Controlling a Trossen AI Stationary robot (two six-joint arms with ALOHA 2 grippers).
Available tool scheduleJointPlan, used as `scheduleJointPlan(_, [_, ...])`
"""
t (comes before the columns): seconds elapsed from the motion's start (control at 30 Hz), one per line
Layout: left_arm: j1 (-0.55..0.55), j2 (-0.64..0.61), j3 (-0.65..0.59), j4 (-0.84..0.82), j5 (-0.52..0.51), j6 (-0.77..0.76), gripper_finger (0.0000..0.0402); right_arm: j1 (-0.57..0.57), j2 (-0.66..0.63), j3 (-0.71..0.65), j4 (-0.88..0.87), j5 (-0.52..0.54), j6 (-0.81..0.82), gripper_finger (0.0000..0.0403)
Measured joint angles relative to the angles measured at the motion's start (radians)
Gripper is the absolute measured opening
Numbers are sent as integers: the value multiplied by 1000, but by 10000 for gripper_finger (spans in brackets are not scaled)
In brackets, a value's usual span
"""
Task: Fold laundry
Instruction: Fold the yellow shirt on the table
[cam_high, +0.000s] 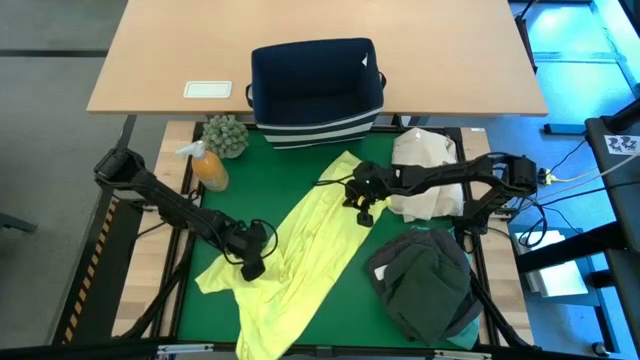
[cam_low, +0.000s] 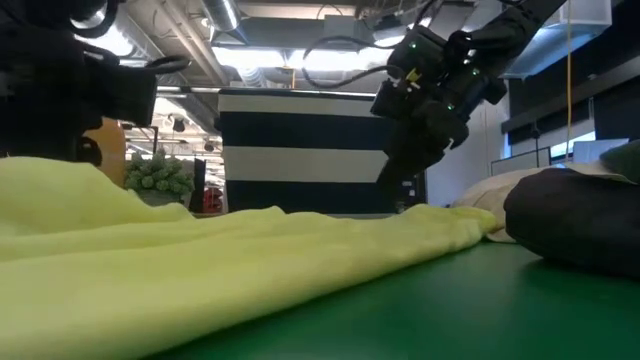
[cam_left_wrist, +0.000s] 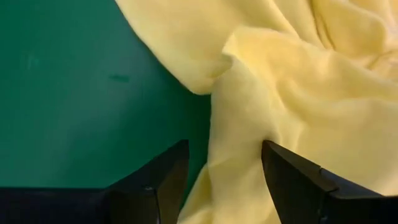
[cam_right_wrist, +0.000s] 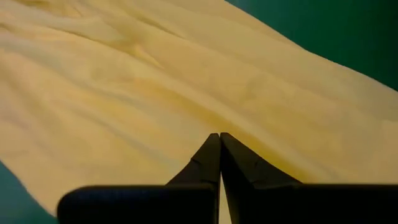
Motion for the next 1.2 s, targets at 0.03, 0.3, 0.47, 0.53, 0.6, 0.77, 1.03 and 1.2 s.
scheduleJointPlan(0.03, [3, 0, -3, 2, 4, 7, 196, 6, 0, 0, 7, 0, 0, 10])
scheduleJointPlan(0.3, [5, 0, -6, 7, 3, 78, 145, 21, 0, 0, 113, 3, 5, 10])
scheduleJointPlan(0.47, [-4, 0, 22, 4, -19, 110, 33, 21, 0, 0, 300, -80, 90, 10])
scheduleJointPlan(0.53, [-11, 0, 42, 1, -48, 135, 11, 32, 0, 0, 386, -140, 128, 10])
scheduleJointPlan(0.6, [-18, 0, 67, -4, -79, 160, 6, 51, 0, 0, 450, -158, 132, 10])
scheduleJointPlan(0.77, [-21, 0, 168, -103, -140, 179, 2, 104, 0, 0, 534, -150, 129, 10])
scheduleJointPlan(1.03, [-73, 0, 321, -217, -313, 204, 1, 168, 11, 0, 571, -144, 132, 10])
scheduleJointPlan(1.2, [-109, 0, 327, -226, -405, 199, 1, 199, 83, 20, 630, -201, 159, 50])
